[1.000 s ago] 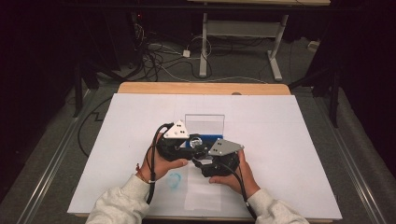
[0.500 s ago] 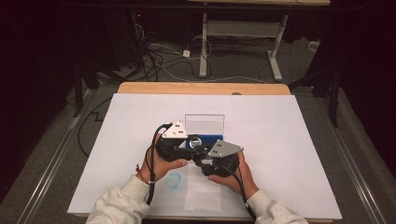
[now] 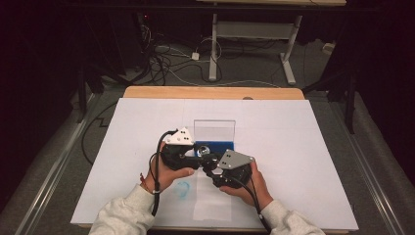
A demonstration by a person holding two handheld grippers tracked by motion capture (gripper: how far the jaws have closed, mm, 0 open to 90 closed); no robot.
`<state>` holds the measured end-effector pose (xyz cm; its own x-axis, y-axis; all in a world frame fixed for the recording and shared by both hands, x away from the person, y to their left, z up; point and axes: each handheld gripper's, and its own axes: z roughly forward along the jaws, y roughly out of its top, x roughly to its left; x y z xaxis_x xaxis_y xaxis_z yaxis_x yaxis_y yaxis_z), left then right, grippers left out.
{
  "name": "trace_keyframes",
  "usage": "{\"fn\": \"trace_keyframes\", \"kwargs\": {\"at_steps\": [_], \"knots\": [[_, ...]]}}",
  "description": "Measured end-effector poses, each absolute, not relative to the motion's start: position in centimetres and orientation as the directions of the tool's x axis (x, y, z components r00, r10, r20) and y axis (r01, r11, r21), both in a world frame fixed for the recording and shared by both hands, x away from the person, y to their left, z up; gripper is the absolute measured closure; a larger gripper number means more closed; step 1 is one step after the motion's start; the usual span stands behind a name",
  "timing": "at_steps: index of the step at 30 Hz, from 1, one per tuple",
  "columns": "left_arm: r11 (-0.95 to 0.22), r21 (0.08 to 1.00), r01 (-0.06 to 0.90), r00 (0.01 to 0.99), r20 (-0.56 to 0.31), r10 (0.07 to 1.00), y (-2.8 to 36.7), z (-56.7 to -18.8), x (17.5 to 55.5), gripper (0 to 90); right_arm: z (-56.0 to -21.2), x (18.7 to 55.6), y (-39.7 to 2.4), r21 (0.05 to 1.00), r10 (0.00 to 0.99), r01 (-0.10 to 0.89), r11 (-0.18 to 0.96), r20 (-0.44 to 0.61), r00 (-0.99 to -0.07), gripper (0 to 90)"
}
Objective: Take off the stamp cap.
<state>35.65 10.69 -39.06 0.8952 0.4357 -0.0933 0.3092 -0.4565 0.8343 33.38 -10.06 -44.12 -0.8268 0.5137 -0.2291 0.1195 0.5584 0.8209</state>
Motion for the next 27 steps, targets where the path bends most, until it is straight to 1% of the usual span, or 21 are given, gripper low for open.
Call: {"fn": "trace_keyframes", "kwargs": {"at_steps": [3, 5, 19, 27], "knots": [[-0.465, 0.830, 0.308, 0.898, -0.093, 0.429, 10.69, -39.01, 35.55, 54.7, -44.04, 33.27, -10.05, 0.816, 0.509, 0.114, 0.567, -0.239, -0.827, 39.2], [-0.474, 0.823, 0.312, 0.900, -0.095, 0.426, 10.67, -38.99, 35.49, 54.8, -43.86, 33.09, -10.03, 0.795, 0.494, 0.099, 0.599, -0.269, -0.827, 39.2], [-0.518, 0.794, 0.319, 0.902, -0.087, 0.422, 10.15, -39.12, 35.22, 54.8, -44.00, 32.79, -10.17, 0.762, 0.467, 0.083, 0.642, -0.303, -0.831, 39.3], [-0.518, 0.792, 0.324, 0.906, -0.103, 0.410, 10.17, -39.25, 35.37, 54.8, -44.04, 32.59, -10.21, 0.749, 0.460, 0.074, 0.659, -0.323, -0.827, 39.3]]}}
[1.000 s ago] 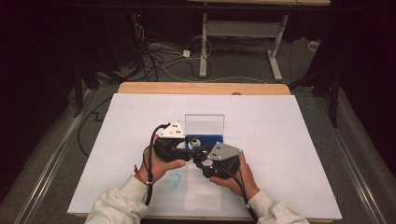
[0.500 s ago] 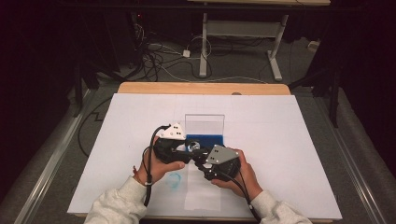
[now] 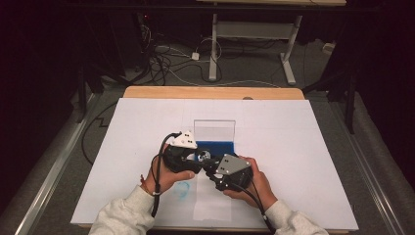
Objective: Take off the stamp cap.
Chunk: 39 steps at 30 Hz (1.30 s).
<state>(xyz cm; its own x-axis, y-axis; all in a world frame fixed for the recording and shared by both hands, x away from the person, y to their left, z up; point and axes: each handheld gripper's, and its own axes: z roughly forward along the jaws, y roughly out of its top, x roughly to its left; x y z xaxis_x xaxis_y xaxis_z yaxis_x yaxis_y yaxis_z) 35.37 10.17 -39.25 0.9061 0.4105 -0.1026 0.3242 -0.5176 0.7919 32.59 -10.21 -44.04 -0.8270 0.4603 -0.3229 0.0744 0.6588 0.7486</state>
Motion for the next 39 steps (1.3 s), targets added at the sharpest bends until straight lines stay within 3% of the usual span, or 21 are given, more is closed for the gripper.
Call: {"fn": "trace_keyframes", "kwargs": {"at_steps": [33, 36, 39], "knots": [[-0.504, 0.788, 0.353, 0.913, -0.174, 0.369, 10.18, -39.87, 35.98, 54.9, -44.07, 32.55, -10.69, 0.731, 0.417, 0.074, 0.678, -0.300, -0.858, 38.9], [-0.505, 0.796, 0.334, 0.919, -0.155, 0.363, 10.17, -39.77, 35.87, 54.9, -44.01, 32.55, -10.69, 0.729, 0.415, 0.073, 0.681, -0.302, -0.858, 38.9], [-0.506, 0.804, 0.313, 0.919, -0.123, 0.374, 10.02, -39.52, 35.49, 54.9, -44.05, 32.90, -10.93, 0.768, 0.434, 0.108, 0.631, -0.233, -0.870, 39.0]]}}
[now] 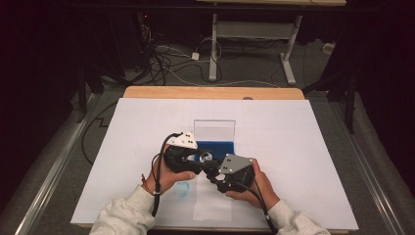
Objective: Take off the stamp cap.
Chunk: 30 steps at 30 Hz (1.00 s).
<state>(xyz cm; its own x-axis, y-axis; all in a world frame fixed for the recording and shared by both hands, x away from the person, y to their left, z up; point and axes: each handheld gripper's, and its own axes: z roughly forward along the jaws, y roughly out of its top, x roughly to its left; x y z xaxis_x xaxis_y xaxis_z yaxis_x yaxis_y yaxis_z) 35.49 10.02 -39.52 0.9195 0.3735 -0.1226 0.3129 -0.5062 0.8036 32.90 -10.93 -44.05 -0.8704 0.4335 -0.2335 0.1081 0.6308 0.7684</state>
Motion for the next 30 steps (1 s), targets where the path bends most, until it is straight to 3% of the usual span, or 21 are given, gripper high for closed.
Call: {"fn": "trace_keyframes", "kwargs": {"at_steps": [17, 30], "knots": [[-0.466, 0.837, 0.288, 0.919, -0.104, 0.382, 10.20, -39.22, 35.04, 54.9, -44.51, 33.58, -11.67, 0.828, 0.483, 0.192, 0.526, -0.105, -0.869, 37.2], [-0.459, 0.840, 0.289, 0.924, -0.120, 0.363, 10.07, -39.36, 35.04, 54.9, -44.37, 33.16, -11.47, 0.820, 0.461, 0.152, 0.551, -0.148, -0.875, 38.9]]}}
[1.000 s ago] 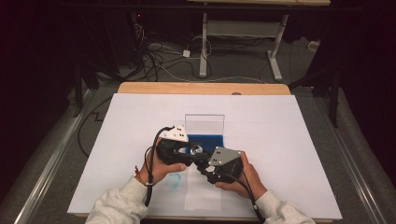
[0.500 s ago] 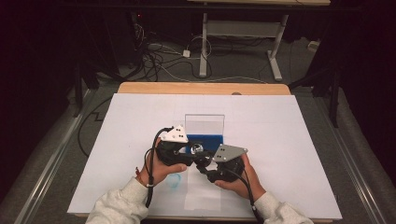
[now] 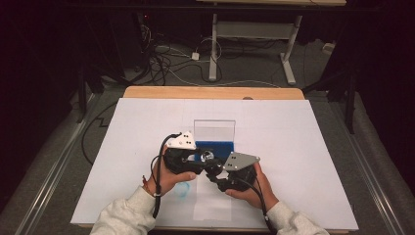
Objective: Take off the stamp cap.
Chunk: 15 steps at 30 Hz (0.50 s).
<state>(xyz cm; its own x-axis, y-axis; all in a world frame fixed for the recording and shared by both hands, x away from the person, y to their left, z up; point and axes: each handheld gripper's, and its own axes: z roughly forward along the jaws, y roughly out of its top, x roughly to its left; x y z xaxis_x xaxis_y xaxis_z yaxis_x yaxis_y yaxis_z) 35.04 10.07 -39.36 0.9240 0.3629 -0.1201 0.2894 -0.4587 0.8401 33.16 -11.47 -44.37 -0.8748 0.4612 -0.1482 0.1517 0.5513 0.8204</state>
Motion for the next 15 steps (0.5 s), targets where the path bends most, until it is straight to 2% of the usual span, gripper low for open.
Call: {"fn": "trace_keyframes", "kwargs": {"at_steps": [4, 5, 6, 7, 8, 9, 10, 11, 12, 15], "knots": [[-0.454, 0.843, 0.287, 0.928, -0.126, 0.351, 10.1, -39.3, 35.0, 54.9, -43.9, 32.7, -11.1, 0.783, 0.453, 0.132, 0.607, -0.205, -0.868, 39.3], [-0.430, 0.850, 0.305, 0.924, -0.155, 0.350, 10.3, -39.2, 35.1, 54.9, -44.0, 32.4, -10.9, 0.760, 0.428, 0.104, 0.642, -0.242, -0.871, 39.4], [-0.446, 0.843, 0.301, 0.922, -0.138, 0.362, 10.2, -39.2, 35.2, 54.9, -44.2, 31.6, -10.1, 0.706, 0.359, 0.027, 0.707, -0.325, -0.875, 39.4], [-0.494, 0.825, 0.276, 0.926, -0.091, 0.365, 9.8, -39.2, 35.1, 55.0, -44.5, 30.5, -9.1, 0.685, 0.298, -0.027, 0.728, -0.352, -0.887, 39.4], [-0.513, 0.818, 0.261, 0.928, -0.066, 0.366, 9.7, -39.4, 35.0, 54.9, -44.6, 29.9, -8.3, 0.728, 0.315, 0.004, 0.686, -0.293, -0.903, 39.3], [-0.507, 0.819, 0.268, 0.927, -0.077, 0.366, 9.8, -39.4, 35.1, 54.9, -44.6, 29.8, -7.6, 0.724, 0.297, 0.020, 0.690, -0.258, -0.919, 39.3], [-0.499, 0.823, 0.272, 0.925, -0.081, 0.371, 10.0, -39.2, 35.1, 54.9, -44.8, 29.7, -7.0, 0.685, 0.282, 0.009, 0.728, -0.288, -0.915, 39.3], [-0.490, 0.827, 0.275, 0.923, -0.084, 0.376, 10.2, -39.0, 35.1, 55.0, -45.0, 29.9, -7.0, 0.686, 0.275, -0.013, 0.728, -0.310, -0.910, 39.2], [-0.488, 0.828, 0.276, 0.923, -0.087, 0.376, 10.6, -38.8, 35.2, 55.0, -45.3, 30.2, -7.7, 0.674, 0.316, 0.048, 0.737, -0.281, -0.906, 39.2], [-0.469, 0.836, 0.284, 0.916, -0.092, 0.390, 11.3, -38.5, 35.3, 55.0, -45.2, 30.8, -8.8, 0.688, 0.343, 0.072, 0.722, -0.265, -0.901, 39.2]]}}
